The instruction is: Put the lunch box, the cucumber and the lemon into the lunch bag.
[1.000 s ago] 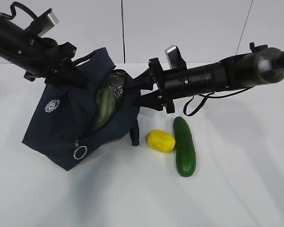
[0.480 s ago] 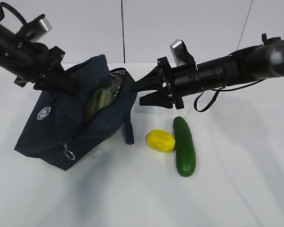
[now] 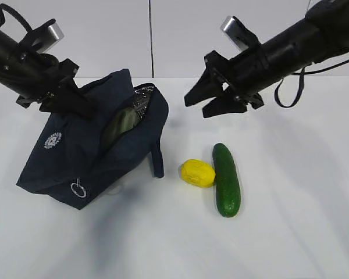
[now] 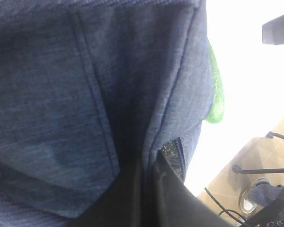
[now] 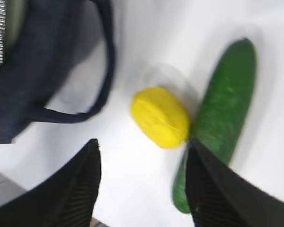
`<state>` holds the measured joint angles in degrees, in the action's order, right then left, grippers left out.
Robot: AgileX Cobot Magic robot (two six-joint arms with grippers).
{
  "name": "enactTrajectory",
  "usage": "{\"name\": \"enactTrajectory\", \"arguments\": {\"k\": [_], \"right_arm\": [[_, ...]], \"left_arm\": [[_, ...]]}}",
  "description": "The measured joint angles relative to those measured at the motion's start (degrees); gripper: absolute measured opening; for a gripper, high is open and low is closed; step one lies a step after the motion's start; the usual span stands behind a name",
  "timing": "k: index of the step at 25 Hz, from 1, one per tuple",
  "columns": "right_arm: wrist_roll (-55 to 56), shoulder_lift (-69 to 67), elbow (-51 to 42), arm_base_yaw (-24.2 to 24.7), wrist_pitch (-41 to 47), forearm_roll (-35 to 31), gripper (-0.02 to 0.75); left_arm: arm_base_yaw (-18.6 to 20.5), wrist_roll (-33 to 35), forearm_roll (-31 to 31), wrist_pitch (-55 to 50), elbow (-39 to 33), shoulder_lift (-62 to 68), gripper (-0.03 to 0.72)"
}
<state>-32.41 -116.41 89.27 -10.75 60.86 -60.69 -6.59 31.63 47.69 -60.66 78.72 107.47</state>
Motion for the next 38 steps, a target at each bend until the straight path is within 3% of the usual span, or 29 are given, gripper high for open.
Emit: {"name": "enactTrajectory", "arguments": {"k": [6, 11, 13, 21, 38], "right_arm": [[16.61, 2.79, 0.0, -0.97, -0.52, 21.67, 0.424], [32.41, 3.02, 0.0, -6.02, -0.58, 40.54, 0.424], [36.86, 3.02, 0.0, -7.73, -0.94, 45.27, 0.424], [42.84, 2.23, 0.0, -8.55, -3.67, 48.59, 0.424], [44.43, -5.13, 0.46, -8.55, -7.63, 50.07, 0.424]], "left_arm": [[0.1, 0.0, 0.0, 0.0, 0.0, 0.0, -0.009], [0.1, 0.0, -0.04, 0.0, 0.0, 0.0, -0.009], [0.1, 0.0, -0.13, 0.0, 0.0, 0.0, -0.009], [0.1, 0.0, -0.17, 0.0, 0.0, 0.0, -0.009], [0.1, 0.0, -0.17, -0.04, 0.0, 0.0, -0.009]]}}
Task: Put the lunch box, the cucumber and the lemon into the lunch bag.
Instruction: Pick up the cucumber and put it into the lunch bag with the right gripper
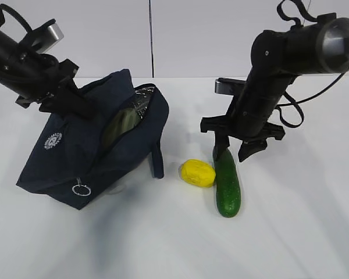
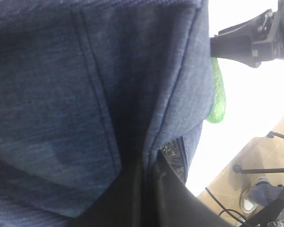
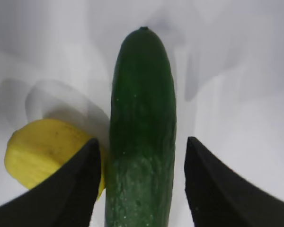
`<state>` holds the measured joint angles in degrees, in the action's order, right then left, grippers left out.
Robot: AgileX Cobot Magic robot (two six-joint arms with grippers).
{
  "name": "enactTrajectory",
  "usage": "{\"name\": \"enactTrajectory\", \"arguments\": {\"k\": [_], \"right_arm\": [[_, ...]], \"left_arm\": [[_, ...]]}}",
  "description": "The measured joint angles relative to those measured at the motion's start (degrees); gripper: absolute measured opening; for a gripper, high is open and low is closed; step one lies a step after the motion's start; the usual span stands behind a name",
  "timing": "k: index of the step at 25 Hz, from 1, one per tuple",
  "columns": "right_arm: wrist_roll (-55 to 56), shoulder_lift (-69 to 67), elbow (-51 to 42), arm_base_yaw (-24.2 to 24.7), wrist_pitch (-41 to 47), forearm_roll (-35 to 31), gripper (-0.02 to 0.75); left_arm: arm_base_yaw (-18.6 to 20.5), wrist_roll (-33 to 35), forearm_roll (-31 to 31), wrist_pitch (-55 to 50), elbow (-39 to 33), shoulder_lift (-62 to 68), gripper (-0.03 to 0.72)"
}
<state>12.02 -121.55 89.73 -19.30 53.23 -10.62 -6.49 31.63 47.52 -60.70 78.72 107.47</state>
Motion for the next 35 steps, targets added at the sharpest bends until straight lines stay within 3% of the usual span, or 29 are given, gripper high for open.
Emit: {"name": "enactTrajectory", "arguments": {"k": [28, 35], "right_arm": [[0.1, -4.36, 0.56, 0.0, -2.63, -0.9, 0.422], [0.1, -4.36, 0.56, 0.0, -2.63, -0.99, 0.34]], "left_arm": [[0.0, 0.0, 0.0, 0.0, 0.0, 0.0, -0.009], [0.0, 0.0, 0.0, 0.0, 0.0, 0.0, -0.009]]}}
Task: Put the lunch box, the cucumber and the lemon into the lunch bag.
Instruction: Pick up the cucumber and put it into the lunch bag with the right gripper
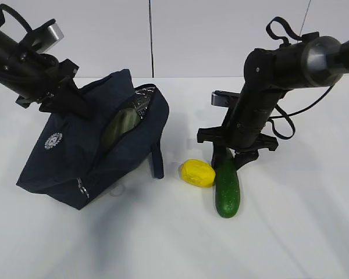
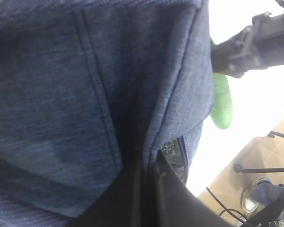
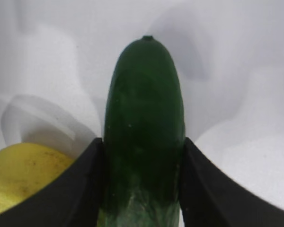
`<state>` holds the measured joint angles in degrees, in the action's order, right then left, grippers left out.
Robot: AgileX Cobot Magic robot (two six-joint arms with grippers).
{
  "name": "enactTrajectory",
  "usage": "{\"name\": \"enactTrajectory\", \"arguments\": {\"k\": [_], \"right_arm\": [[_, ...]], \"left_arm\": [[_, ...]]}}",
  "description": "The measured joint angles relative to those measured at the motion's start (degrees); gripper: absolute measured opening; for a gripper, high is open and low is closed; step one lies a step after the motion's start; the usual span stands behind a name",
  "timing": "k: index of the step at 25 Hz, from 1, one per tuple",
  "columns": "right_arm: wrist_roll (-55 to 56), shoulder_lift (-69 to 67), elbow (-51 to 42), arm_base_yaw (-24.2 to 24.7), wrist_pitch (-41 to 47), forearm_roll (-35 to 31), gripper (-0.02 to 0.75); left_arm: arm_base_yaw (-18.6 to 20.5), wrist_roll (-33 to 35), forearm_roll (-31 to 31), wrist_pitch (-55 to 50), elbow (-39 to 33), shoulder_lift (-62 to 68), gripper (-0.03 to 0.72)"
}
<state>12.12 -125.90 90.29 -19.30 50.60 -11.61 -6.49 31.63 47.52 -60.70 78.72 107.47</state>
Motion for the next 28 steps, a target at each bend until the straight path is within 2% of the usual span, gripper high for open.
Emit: {"name": "enactTrajectory", "arguments": {"k": [5, 8, 11, 17, 20, 24, 28], "right_arm": [[0.0, 0.0, 0.26, 0.0, 1.28, -0.14, 0.336], [-1.01, 0.0, 2.09, 0.0, 7.01, 0.29, 0.336], [-1.5, 0.0, 5.78, 0.0, 13.0, 1.18, 0.336], [-2.47, 0.0, 14.83, 0.0, 18.22, 0.48, 0.335], [-4.46, 0.0, 19.02, 0.0, 18.9, -4.23, 0.335], [-9.79, 0.0, 22.66, 0.0, 19.15, -15.83, 0.335], [-15.27, -0.2, 23.09, 0.0, 18.75, -25.85, 0.334]], "left_arm": [[0.0, 0.0, 0.0, 0.0, 0.0, 0.0, -0.009], [0.0, 0.0, -0.14, 0.0, 0.0, 0.0, -0.009], [0.0, 0.1, -0.4, 0.0, 0.0, 0.0, -0.009], [0.0, 0.1, -3.25, 1.01, 0.0, 0.0, -0.009], [0.0, 0.1, -3.75, 1.88, 0.0, 0.0, -0.009], [0.0, 0.1, -3.32, 2.97, 0.0, 0.0, -0.009], [0.0, 0.3, 1.72, 4.17, 0.0, 0.0, -0.009]]}}
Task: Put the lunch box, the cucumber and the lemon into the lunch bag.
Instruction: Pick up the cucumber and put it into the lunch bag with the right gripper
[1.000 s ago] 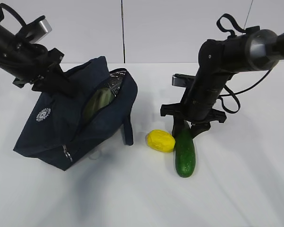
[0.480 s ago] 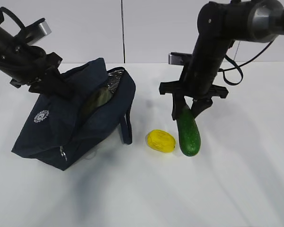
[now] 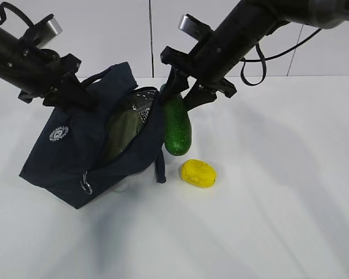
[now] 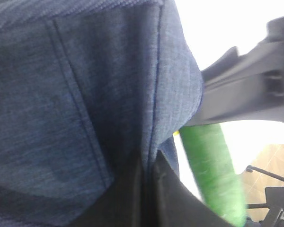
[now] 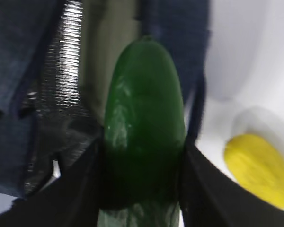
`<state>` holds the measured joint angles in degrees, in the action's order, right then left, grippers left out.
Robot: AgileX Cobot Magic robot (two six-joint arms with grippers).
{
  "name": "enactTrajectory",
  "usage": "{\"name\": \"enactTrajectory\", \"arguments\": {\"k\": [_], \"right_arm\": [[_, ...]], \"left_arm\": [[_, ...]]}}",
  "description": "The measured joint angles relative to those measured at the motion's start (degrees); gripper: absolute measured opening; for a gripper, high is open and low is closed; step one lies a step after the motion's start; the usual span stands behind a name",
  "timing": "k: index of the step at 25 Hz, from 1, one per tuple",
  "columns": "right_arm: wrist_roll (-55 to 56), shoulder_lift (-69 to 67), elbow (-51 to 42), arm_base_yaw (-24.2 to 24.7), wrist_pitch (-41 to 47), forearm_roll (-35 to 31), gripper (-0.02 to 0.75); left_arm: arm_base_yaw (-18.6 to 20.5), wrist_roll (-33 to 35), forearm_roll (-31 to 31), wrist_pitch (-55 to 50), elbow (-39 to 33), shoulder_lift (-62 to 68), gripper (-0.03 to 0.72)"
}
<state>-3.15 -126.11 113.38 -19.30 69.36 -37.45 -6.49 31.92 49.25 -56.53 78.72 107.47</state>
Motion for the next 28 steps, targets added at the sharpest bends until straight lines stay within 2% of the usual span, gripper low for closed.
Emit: {"name": "enactTrajectory", "arguments": {"k": [6, 8, 11, 20, 28], "right_arm": [[-1.71, -3.13, 0.1, 0.0, -2.15, -10.36, 0.334], [-2.77, -4.78, 0.1, 0.0, -2.38, -15.43, 0.334], [-4.76, -7.09, 0.1, 0.0, -5.45, -19.57, 0.333], [-9.46, -11.48, 0.48, -1.51, -14.43, -25.85, 0.333], [-10.75, -11.57, 0.48, -2.66, -17.15, -27.24, 0.337]], "left_arm": [[0.0, 1.69, 6.71, 0.54, 0.0, 0.0, -0.009], [0.0, 1.81, 7.11, 0.54, 0.0, 0.0, -0.009], [0.0, 1.91, 7.46, 0.54, 0.0, 0.0, -0.009], [0.0, 2.98, 9.62, 0.54, 0.0, 0.02, -0.009], [0.0, 2.98, 9.66, 0.7, 0.0, 0.02, -0.009]]}}
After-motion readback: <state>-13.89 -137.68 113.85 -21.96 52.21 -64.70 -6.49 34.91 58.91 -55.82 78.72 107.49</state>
